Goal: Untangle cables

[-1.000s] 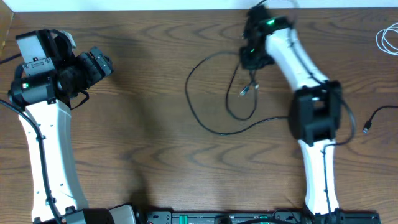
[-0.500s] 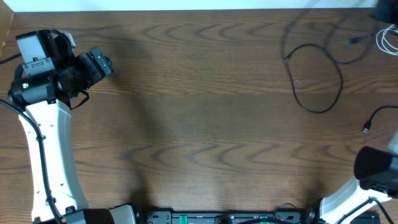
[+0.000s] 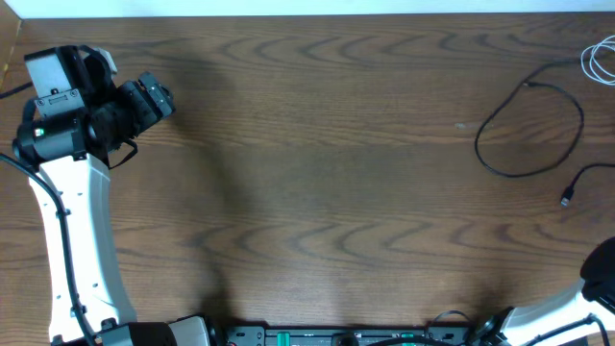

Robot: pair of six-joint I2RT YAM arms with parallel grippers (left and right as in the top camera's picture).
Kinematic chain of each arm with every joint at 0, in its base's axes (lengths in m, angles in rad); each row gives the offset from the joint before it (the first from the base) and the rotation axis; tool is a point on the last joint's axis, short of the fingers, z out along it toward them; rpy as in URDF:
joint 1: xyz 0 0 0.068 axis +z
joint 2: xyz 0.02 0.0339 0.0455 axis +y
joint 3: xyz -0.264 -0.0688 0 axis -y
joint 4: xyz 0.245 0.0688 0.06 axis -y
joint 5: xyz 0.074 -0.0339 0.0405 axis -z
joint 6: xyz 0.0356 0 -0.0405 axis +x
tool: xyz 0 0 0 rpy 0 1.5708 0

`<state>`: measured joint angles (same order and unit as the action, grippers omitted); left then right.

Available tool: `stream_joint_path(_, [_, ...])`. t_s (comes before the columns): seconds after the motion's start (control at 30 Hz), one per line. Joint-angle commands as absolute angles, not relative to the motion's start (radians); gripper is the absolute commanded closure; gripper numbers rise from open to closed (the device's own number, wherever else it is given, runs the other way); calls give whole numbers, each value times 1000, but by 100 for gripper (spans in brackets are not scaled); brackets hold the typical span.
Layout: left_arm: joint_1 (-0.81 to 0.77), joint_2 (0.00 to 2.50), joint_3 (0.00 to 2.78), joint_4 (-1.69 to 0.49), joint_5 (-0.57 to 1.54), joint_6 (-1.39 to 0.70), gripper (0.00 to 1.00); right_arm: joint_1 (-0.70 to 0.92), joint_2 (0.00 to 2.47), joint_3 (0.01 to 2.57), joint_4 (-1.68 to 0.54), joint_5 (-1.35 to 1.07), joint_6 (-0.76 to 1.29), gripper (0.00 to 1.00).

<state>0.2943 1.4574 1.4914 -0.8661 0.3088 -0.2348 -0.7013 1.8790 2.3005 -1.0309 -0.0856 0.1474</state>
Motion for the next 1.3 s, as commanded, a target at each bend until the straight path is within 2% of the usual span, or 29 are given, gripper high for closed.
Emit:
stream_joint_path(0.0, [295,1457,1502,-866,306,-222,7,-735,1859,2307,-1028,41,133,99])
stream_joint_path(0.2, [295,1457,1500,-867,306,-222,7,-760,1933,2307,-1044,62,133,97])
stream_joint_path(0.27, [295,1457,1500,-867,306,-222,7,-758,1962,2307,-1060,62,133,56])
stream_joint_path(0.3, [295,1457,1500,-866,306,-222,7,-757,1976,2307,-1069,62,133,30])
stream_joint_path(0.33, [295,1457,1500,-866,305,-222,7,-756,1988,2307,-1081,62,133,11])
stream_joint_path(0.37, [295,1457,1500,-866,306,-222,7,-756,1998,2307,-1090,62,133,1])
stream_joint_path(0.5, [295,1457,1500,-865,305,-222,7,-753,2009,2307,-1121,36,134,1])
stream_joint_path(0.73, [295,1457,1500,-865,306,-222,7,-713,2012,2307,-1244,-166,92,1])
stream_joint_path(1.03, [295,1457,1500,-865,305,-222,7,-467,2017,2201,-1353,-163,-35,2])
stream_joint_path(1.1, [295,1457,1500,-865,305,-222,7,-410,2017,2149,-1342,-148,-66,8])
stream_joint_path(1.27, [295,1458,1500,-865,305,-222,7,-307,2017,1995,-1287,-104,-68,33])
